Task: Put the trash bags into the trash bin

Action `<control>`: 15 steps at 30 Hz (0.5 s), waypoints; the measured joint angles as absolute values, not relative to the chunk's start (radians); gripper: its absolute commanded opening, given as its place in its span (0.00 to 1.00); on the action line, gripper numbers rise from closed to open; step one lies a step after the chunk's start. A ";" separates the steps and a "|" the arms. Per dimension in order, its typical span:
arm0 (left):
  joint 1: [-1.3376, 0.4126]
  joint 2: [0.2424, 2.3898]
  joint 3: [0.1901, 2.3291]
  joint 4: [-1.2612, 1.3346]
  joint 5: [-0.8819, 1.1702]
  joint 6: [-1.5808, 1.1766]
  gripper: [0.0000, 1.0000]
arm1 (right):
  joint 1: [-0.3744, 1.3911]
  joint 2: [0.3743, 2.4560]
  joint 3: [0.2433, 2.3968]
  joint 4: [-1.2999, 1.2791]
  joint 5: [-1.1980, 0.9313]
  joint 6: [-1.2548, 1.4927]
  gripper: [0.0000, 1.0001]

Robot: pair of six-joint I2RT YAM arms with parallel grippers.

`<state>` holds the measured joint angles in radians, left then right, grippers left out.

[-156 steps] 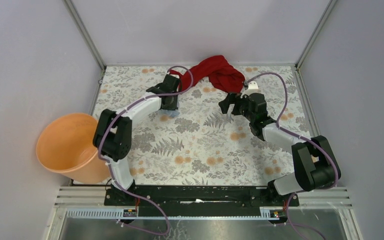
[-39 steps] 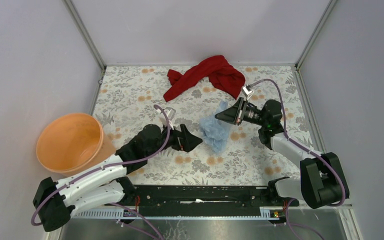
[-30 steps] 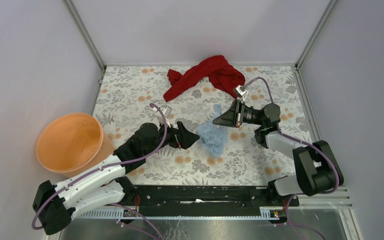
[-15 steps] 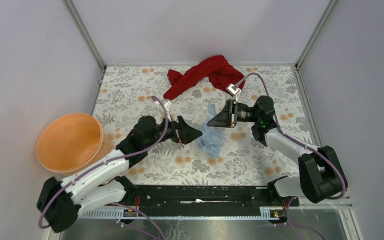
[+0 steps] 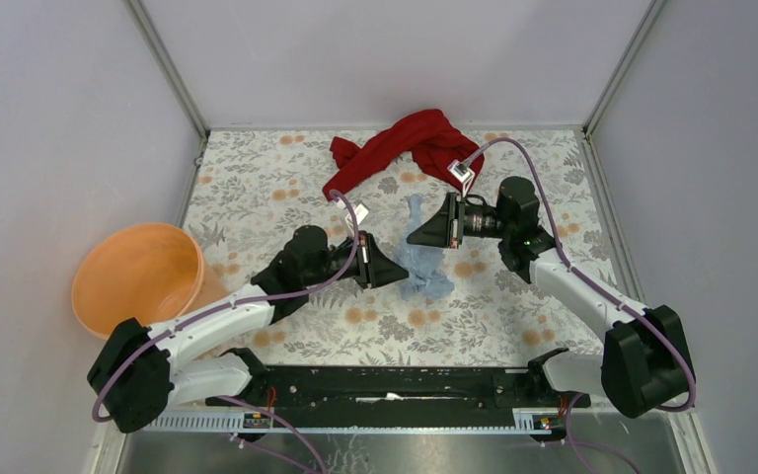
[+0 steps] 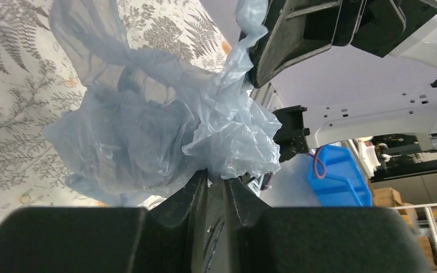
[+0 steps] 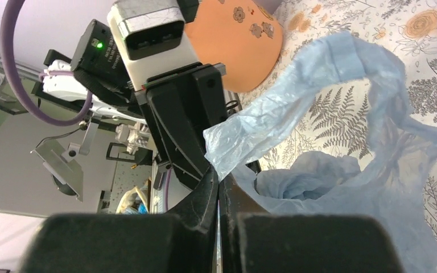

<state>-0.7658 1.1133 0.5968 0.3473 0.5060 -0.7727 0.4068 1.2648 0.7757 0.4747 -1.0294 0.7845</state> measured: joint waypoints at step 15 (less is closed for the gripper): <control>-0.895 1.082 0.853 -0.082 0.072 -0.517 0.00 | 0.413 1.262 0.838 0.038 -0.696 0.661 0.92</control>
